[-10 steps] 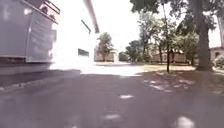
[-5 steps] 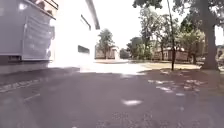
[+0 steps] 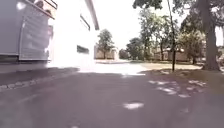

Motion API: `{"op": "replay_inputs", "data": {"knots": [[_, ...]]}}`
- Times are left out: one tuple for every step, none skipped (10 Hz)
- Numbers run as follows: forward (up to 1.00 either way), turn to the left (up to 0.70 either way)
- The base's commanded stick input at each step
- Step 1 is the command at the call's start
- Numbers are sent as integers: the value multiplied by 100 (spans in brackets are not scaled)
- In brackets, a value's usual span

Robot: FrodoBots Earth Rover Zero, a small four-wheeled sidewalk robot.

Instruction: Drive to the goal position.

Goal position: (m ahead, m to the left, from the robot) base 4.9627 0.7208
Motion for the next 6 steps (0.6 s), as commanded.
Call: {"op": "replay_inputs", "data": {"knots": [[85,1],[85,1],[85,1],[85,1],[85,1],[85,1]]}}
